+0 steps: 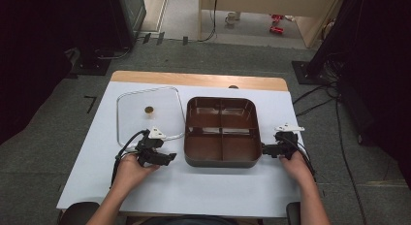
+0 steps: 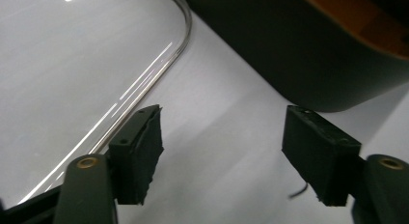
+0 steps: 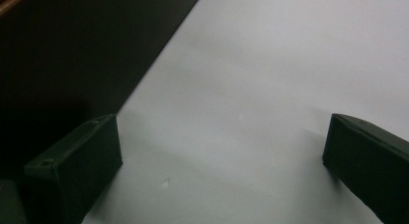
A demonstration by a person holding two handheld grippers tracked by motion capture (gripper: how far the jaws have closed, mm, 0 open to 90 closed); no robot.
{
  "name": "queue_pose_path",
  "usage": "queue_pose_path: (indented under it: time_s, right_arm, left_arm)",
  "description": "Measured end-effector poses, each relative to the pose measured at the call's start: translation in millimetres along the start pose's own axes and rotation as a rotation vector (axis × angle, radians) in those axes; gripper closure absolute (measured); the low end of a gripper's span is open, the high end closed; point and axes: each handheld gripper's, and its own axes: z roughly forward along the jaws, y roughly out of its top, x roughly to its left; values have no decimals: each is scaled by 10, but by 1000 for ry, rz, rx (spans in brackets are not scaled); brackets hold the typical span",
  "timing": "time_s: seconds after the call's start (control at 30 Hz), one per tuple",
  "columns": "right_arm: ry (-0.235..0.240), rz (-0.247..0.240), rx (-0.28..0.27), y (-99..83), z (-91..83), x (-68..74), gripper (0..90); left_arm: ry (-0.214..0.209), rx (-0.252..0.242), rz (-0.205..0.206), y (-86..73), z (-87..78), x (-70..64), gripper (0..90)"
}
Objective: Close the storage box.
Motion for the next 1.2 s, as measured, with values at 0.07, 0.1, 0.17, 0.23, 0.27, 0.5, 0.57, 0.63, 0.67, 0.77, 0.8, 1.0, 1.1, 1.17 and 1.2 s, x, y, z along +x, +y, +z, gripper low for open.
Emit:
queue_pose_path:
  time_s: [0.07, 0.1, 0.17, 0.23, 0.27, 0.5, 0.57, 0.63, 0.67, 0.77, 0.8, 1.0, 1.1, 1.17, 1.2]
  right_arm:
    - [0, 1, 0, 0, 0, 0, 0]
    - [0, 1, 0, 0, 0, 1, 0]
    - [0, 0, 0, 0, 0, 0, 0]
    - [0, 0, 0, 0, 0, 0, 0]
    - [0, 0, 0, 0, 0, 0, 0]
    - [0, 0, 0, 0, 0, 0, 0]
    - [0, 0, 0, 0, 0, 0, 0]
    - [0, 0, 0, 0, 0, 0, 0]
    - [0, 0, 0, 0, 0, 0, 0]
    - [0, 0, 0, 0, 0, 0, 0]
    - [0, 0, 0, 0, 0, 0, 0]
    - [0, 0, 0, 0, 0, 0, 0]
    - [0, -1, -1, 0, 0, 0, 0]
    - [0, 0, 0, 0, 0, 0, 0]
    - [0, -1, 0, 0, 0, 0, 0]
  left_arm:
    - [-3, -2, -2, 11, -15, 9, 312]
    - [-3, -2, -2, 11, -15, 9, 312]
    - [-3, -16, 4, 25, -46, 28, 323]
    - [-10, -28, 3, 34, -66, 41, 330]
    - [-10, -28, 3, 34, -66, 41, 354]
    - [-4, -31, 2, 67, -88, 98, 340]
    - [-8, -37, -10, 75, -98, 139, 340]
    - [-5, -39, -8, 83, -110, 168, 340]
    - [-4, -47, -10, 89, -118, 184, 340]
    - [-17, -52, -23, 117, -133, 236, 355]
    - [-17, -52, -21, 125, -134, 252, 357]
    - [-14, -63, -12, 165, -134, 327, 351]
    - [-11, -69, -16, 172, -136, 358, 348]
    - [-3, -76, -18, 184, -141, 409, 344]
    - [-1, -78, -19, 189, -143, 428, 344]
